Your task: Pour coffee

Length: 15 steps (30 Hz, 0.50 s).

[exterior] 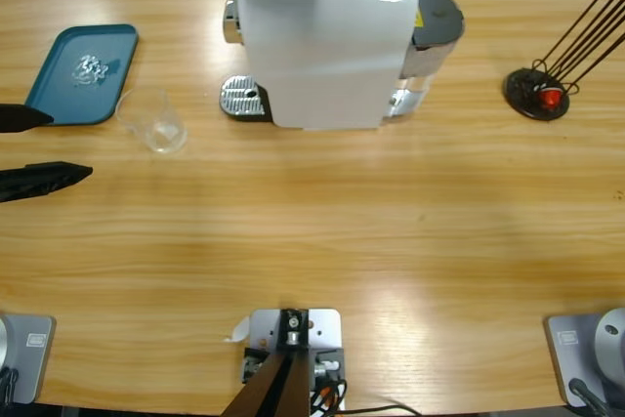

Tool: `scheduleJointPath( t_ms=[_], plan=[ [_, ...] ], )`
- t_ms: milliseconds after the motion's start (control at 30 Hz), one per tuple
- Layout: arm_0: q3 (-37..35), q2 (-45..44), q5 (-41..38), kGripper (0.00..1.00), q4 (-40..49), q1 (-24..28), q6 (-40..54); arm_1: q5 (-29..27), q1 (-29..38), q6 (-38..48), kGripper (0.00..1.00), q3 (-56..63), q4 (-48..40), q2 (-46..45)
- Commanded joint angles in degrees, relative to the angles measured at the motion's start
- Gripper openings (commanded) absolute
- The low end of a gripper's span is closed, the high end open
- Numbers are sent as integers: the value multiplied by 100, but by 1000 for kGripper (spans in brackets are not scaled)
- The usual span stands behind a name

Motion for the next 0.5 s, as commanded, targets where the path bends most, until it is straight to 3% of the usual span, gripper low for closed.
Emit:
scheduleJointPath(
  t_ms=[33,433,500],
  plan=[
    [210,85,-83,908,-60,-5,-51,-40,9,64,766,-16,81,252],
    [247,82,-74,908,-69,-5,-60,41,-47,153,758,196,81,269],
    [247,82,-74,908,-69,-5,-60,66,-66,174,709,244,82,282]
  ],
)
